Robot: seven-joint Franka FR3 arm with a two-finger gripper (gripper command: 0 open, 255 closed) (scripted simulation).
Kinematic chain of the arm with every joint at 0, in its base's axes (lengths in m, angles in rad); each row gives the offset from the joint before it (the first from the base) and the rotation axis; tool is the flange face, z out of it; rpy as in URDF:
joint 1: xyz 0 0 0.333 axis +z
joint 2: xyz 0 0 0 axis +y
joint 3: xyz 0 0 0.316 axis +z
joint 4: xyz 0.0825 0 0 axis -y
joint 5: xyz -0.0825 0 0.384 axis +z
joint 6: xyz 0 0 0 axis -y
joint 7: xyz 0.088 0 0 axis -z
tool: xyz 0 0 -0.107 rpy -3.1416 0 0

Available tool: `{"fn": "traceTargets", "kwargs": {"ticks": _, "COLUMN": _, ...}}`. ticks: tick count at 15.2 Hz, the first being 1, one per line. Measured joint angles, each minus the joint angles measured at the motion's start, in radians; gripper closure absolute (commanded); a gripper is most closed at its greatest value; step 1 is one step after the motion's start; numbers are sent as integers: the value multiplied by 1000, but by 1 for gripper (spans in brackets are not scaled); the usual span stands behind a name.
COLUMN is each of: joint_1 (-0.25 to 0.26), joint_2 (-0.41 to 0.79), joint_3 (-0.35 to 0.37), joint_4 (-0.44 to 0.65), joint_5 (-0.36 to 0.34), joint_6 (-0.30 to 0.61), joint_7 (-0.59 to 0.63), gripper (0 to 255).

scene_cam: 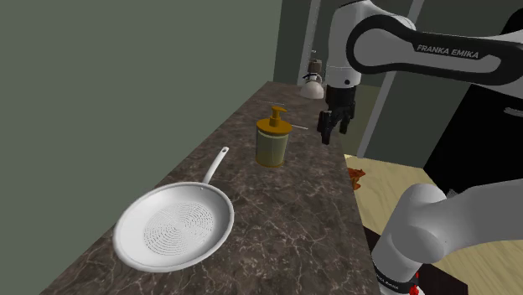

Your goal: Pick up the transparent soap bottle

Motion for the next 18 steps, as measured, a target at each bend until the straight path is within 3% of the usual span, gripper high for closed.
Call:
{"fn": "traceTargets", "kwargs": {"ticks": 5, "joint_1": 5, "joint_2": 104, "joint_3": -11, "joint_4": 82, "joint_5": 23, "joint_6": 43, "joint_7": -7, "gripper": 0}}
{"fn": "traceTargets", "kwargs": {"ticks": 18, "joint_1": 26, "joint_2": 554, "joint_3": -62, "joint_4": 549, "joint_5": 141, "joint_6": 111, "joint_7": -69, "gripper": 0}}
